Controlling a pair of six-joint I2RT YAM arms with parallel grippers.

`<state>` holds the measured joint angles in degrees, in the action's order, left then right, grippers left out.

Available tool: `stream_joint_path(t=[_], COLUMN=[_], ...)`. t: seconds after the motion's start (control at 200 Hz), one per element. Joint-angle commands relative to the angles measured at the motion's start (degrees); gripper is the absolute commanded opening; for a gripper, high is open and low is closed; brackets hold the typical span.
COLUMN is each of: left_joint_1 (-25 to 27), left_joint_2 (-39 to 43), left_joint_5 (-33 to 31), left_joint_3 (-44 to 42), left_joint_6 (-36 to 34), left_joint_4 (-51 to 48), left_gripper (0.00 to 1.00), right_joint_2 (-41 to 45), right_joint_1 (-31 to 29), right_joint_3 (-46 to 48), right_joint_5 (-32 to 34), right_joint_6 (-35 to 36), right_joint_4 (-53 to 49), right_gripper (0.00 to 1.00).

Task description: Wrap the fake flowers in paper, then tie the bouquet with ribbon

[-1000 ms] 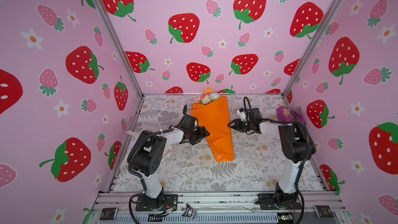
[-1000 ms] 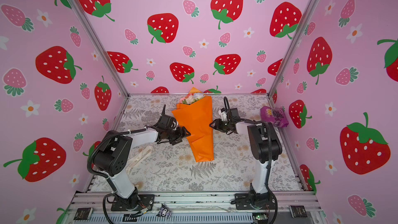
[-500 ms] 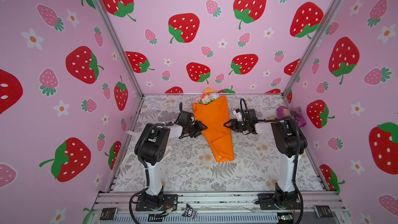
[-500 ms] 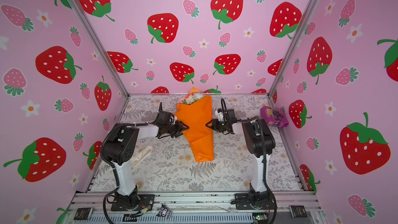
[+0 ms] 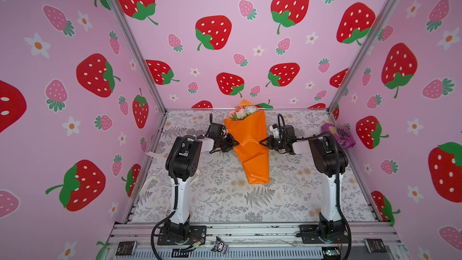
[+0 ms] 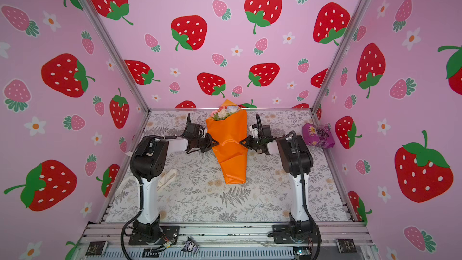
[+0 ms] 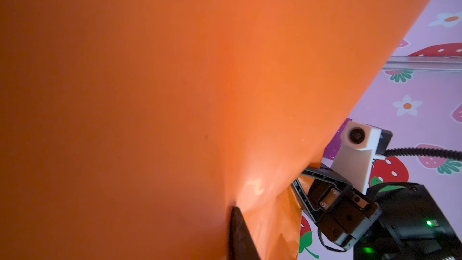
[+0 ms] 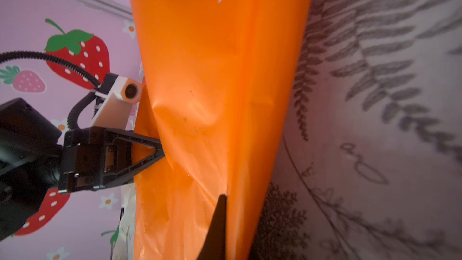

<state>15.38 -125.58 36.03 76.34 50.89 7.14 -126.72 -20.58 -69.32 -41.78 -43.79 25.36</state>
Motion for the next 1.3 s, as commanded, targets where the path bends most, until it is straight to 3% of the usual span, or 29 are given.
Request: stream_joint_path(t=[0.0, 0.135, 0.335, 0.43, 0.56, 0.715, 0.87, 1.101, 1.181, 1.296], left_joint_1=[-0.3, -0.6, -1.22, -1.2, -1.31, -1.32, -1.34, -1.6, -1.74, -2.28], left_joint_2=[-3.83, -7.11, -12.96, -12.75, -9.76, -8.89, -8.71, -7.84, -6.94, -3.57], left_joint_5=[-2.34, -3.14, -2.14, -0.98, -0.93, 0.63, 1.15, 1.32, 1.5, 1.26], left_joint_3=[3.7, 9.66, 20.72, 21.72, 19.12, 17.53, 16.82, 16.59, 15.94, 12.6], left_joint_6=[-0.86, -1.73, -1.85, -1.91, -2.88, -3.08, -2.86, -3.75, -3.63, -3.18], left_joint_4=[-4.96, -6.87, -10.56, -11.14, -10.68, -9.46, -8.95, -9.89, -9.77, -8.42], left_gripper=[0.15, 0.14, 0.14, 0.16, 0.18, 0.18, 0.18, 0.2, 0.23, 0.36], right_joint_2=[-1.77, -3.1, -7.49, -6.28, 4.15, 17.1, 20.71, 14.2, 12.25, 9.44], right_joint_1=[0.53, 1.58, 3.07, 3.09, 3.01, 0.28, -6.63, -15.24, -16.68, -16.79], right_joint_3=[-1.47, -3.22, -11.2, -12.56, -4.67, 5.74, 11.25, 13.27, 14.68, 18.42], right_joint_5=[3.26, 6.0, 4.62, 2.93, 6.45, 10.42, 7.14, 5.42, 7.25, 8.28], right_joint_6=[-1.05, -1.52, -2.44, -1.31, 0.54, 3.03, 2.52, -1.7, -2.87, -5.34], right_joint_4=[1.1, 1.2, -1.43, -5.39, -6.16, -6.66, -5.12, -0.29, 0.74, 5.42], right_gripper=[0.05, 0.02, 0.03, 0.17, 0.37, 0.42, 0.3, 0.2, 0.17, 0.15])
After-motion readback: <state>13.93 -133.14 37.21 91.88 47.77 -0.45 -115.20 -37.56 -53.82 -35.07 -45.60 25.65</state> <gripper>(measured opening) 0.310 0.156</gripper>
